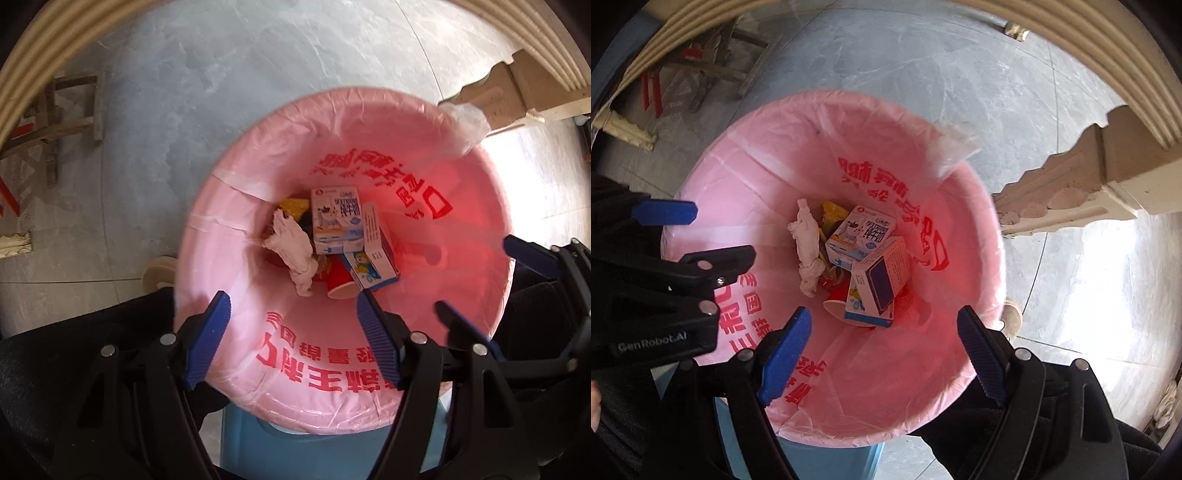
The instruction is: Collect trash
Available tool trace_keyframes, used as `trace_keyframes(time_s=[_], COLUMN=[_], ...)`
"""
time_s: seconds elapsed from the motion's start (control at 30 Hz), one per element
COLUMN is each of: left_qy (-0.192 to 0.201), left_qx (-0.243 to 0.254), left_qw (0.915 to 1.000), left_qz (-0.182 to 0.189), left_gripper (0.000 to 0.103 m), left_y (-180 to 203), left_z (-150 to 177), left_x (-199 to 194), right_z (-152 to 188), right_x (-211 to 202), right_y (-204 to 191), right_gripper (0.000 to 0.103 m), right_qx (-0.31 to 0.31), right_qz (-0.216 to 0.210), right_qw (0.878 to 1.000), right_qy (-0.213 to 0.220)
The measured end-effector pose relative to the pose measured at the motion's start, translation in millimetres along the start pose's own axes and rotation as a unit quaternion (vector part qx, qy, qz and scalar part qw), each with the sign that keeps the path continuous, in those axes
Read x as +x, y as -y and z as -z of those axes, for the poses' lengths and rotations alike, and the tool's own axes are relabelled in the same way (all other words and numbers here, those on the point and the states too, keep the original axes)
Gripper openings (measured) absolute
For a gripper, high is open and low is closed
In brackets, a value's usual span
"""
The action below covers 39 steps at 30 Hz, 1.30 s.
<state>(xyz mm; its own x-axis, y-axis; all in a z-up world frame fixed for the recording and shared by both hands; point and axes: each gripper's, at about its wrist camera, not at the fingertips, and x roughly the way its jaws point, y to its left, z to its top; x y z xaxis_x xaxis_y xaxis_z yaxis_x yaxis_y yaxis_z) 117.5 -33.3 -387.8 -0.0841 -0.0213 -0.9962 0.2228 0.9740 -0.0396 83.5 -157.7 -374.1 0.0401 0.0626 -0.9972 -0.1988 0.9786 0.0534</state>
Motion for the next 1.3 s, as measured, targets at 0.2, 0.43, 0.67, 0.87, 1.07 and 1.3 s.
trace_keyframes(time_s=[0.2,0.43,0.67,0.87,1.07,1.3], left_qy=[0.062,0.14,0.265,0.372,0.447,0.484], left_qx=[0.01,-0.009,-0.021,-0.028,-0.032,-0.038], left_qw=[0.9977,0.9899,0.9636,0.9273,0.893,0.8723], left_qz=[-0.028,-0.018,-0.025,-0.033,-0.041,-0.056], left_gripper=[0.07,0.07,0.08,0.082,0.091,0.097], left_y=[6.2,10.8,21.6,31.9,47.4,59.5], left_z=[12.8,37.8,65.0,100.8,139.2,175.6], left_x=[-35.9,-97.7,-192.6,-275.0,-334.5,-375.8], right_z=[12.1,33.8,62.1,95.9,132.4,171.8], right_x=[-39.1,-101.7,-201.8,-287.9,-370.7,-428.1], right_y=[-0.3,-11.2,-8.8,-2.3,-11.0,-32.2], right_gripper=[0.08,0.081,0.089,0.092,0.096,0.096], right_qx=[0.017,0.038,0.066,0.112,0.12,0.128], right_qz=[0.002,0.02,0.074,0.122,0.155,0.18], right_qw=[0.999,0.991,0.959,0.914,0.86,0.819], right_qy=[0.046,0.127,0.264,0.371,0.47,0.529])
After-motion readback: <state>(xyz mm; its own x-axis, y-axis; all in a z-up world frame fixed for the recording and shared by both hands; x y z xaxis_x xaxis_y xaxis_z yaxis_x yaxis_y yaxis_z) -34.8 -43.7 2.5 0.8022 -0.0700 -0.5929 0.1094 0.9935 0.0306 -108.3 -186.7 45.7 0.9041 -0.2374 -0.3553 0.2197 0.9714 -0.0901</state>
